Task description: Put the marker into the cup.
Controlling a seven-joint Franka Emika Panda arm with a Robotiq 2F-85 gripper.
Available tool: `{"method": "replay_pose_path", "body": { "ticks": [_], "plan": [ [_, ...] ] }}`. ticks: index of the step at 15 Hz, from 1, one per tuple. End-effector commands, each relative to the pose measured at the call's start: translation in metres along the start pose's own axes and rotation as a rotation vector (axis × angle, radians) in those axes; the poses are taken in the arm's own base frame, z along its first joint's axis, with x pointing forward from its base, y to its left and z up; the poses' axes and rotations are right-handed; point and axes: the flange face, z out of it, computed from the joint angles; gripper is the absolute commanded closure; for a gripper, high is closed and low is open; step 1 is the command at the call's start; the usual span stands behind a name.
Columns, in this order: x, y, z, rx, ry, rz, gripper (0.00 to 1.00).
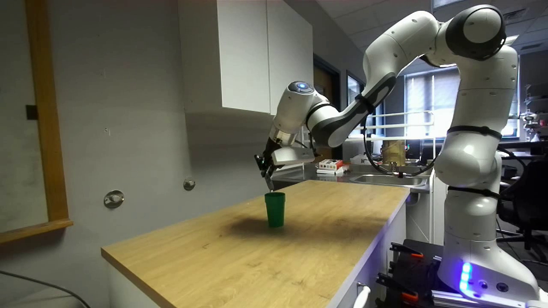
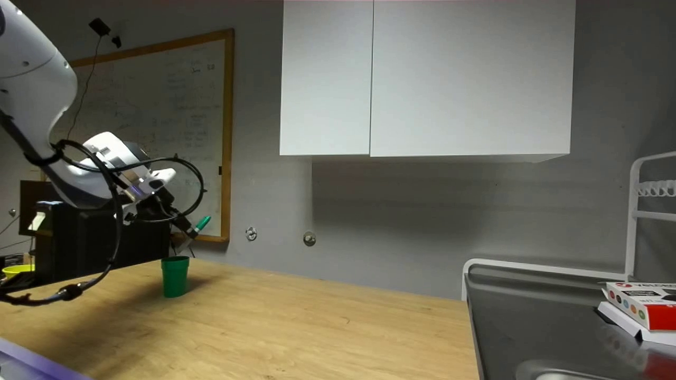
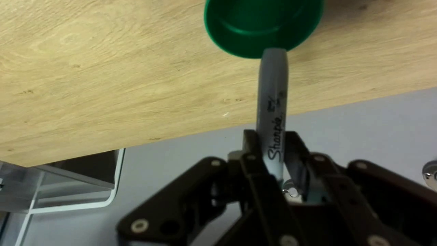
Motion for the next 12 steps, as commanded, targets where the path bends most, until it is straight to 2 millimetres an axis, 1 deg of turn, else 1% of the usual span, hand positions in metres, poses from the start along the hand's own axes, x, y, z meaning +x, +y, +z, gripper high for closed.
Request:
{"method": "replay_pose_path", "body": {
  "ticks": [1, 7, 12],
  "plan": [
    [-0.005, -0.008, -0.001, -0.022, 0.021, 0.018, 0.94],
    [-0.016, -0.014, -0.009, -0.039, 0.033, 0.018, 0.94],
    [-0.021, -0.011, -0.014, -0.054, 0.047, 0.022, 0.94]
  ]
}}
